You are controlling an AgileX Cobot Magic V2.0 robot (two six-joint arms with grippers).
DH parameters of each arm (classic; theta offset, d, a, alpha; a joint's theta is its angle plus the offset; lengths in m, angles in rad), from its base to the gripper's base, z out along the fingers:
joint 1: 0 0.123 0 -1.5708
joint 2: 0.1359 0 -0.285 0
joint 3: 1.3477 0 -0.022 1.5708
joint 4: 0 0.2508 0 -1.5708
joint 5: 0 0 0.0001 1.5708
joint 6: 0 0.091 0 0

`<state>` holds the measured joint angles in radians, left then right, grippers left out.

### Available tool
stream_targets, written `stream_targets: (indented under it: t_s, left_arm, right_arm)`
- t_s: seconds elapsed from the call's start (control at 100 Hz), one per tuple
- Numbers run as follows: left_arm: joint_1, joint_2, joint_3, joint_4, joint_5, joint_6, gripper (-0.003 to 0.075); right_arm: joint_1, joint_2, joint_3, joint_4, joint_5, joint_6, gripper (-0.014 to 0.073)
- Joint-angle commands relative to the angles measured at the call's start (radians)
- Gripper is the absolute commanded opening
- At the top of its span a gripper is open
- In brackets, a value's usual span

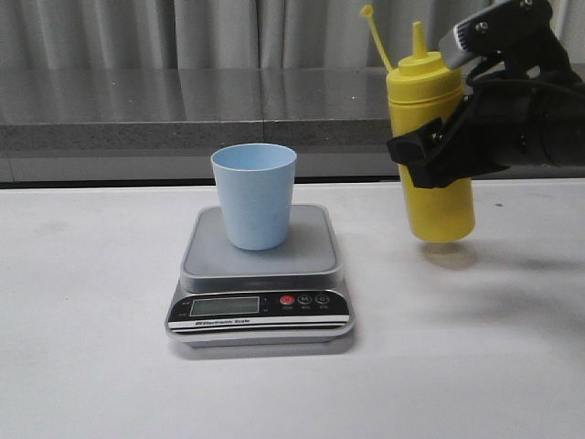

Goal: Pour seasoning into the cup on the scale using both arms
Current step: 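Lift the bottle and tilt its nozzle toward the cup with the right gripper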

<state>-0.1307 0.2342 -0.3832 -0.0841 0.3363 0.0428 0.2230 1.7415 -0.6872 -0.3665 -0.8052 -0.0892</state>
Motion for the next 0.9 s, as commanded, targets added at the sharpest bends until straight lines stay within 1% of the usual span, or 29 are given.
stream_targets:
  t_s: [0.0,0.21,0.33,0.56,0.74,0.89]
  left_arm:
    - [0.002,0.008,-0.025,-0.004,-0.075,-0.003,-0.0018]
    - [0.002,0.008,-0.025,-0.004,-0.075,-0.003,-0.0018]
    - [0.002,0.008,-0.025,-0.004,-0.075,-0.003,-0.0018]
    - [0.002,0.008,-0.025,-0.004,-0.075,-0.003,-0.0018]
    - [0.002,0.008,-0.025,-0.004,-0.075,-0.003,-0.0018]
    - [0.002,0.008,-0.025,-0.004,-0.075,-0.003,-0.0018]
  right_arm:
    - [0.005,-0.081,-0.069,-0.054,0.055,-0.029,0.0271]
    - [0.056,-0.096,-0.218,-0.184,0.356,-0.036,0.0271]
    - [0.101,-0.096,-0.292,-0.256,0.475,-0.037,0.0271]
    - [0.140,-0.088,-0.373,-0.448,0.573,-0.037,0.0271]
    - [0.154,-0.088,-0.405,-0.568,0.632,-0.037,0.0271]
    - [0.177,-0.088,-0.428,-0.696,0.691,-0.037,0.0271]
